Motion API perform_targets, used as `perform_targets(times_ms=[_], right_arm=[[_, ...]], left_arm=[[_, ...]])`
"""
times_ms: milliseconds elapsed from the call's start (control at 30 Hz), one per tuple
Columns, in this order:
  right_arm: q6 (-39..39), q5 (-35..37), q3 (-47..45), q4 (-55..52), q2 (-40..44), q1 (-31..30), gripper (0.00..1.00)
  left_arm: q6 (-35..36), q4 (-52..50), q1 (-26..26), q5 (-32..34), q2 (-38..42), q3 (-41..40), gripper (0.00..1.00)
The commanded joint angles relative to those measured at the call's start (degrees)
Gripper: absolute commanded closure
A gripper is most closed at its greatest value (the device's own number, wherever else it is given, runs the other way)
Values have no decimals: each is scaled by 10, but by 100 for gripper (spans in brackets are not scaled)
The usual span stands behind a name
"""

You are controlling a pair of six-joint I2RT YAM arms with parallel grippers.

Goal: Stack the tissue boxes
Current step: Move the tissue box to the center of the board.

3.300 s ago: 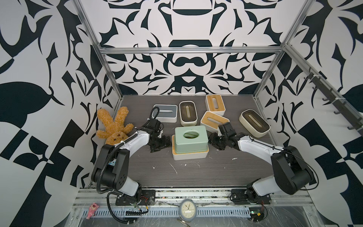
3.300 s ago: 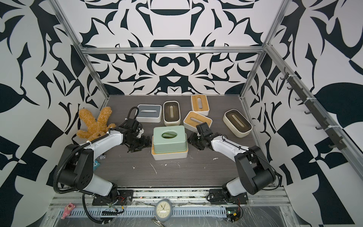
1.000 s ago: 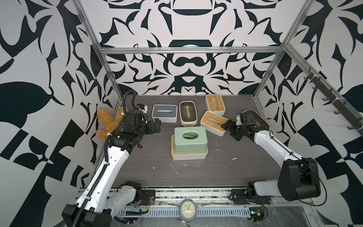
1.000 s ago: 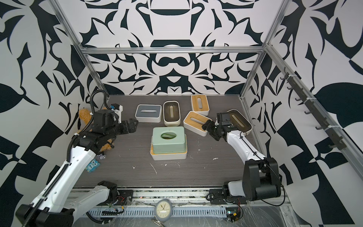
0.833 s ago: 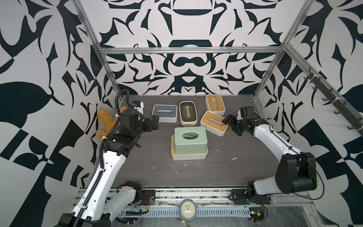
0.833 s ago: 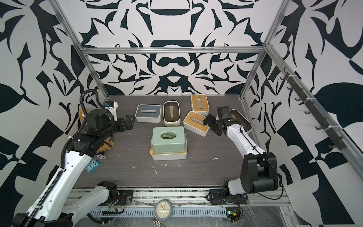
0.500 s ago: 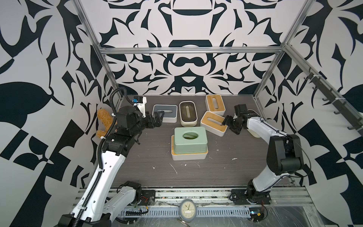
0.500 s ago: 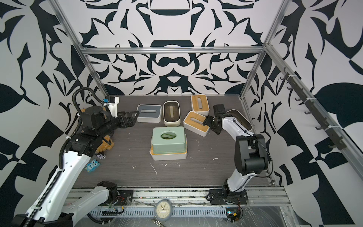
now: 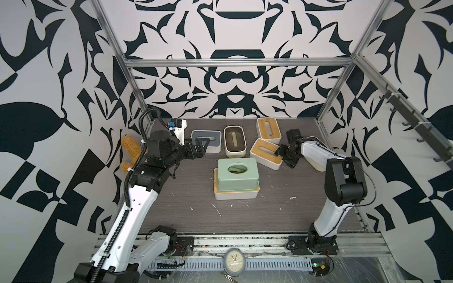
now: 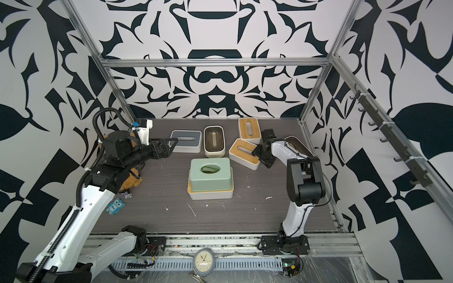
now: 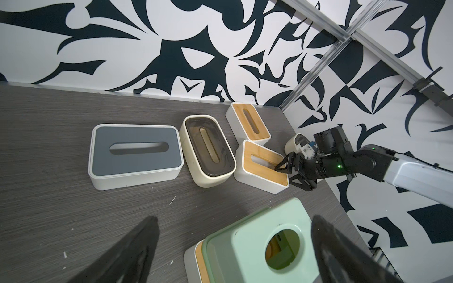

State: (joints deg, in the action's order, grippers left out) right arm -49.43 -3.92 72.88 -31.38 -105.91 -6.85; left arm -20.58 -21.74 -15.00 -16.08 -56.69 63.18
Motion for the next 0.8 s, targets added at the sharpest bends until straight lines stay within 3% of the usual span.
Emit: perform_targets(times_ms=[0,533,633,767], right_arm=[[-6,28,23,-36,-3,-2,24],[135,130,58,-107,18,63,25],[108,106,67,-120,42,63,24],[-2,70,67,-152,86,58,20]], left_arm=[[-3,9,2,-3,3,-7,1],[9,5,2,5,7,-15,1],[12,0,2,7,11,-13,1],[17,-1,2,13,16,-14,0]])
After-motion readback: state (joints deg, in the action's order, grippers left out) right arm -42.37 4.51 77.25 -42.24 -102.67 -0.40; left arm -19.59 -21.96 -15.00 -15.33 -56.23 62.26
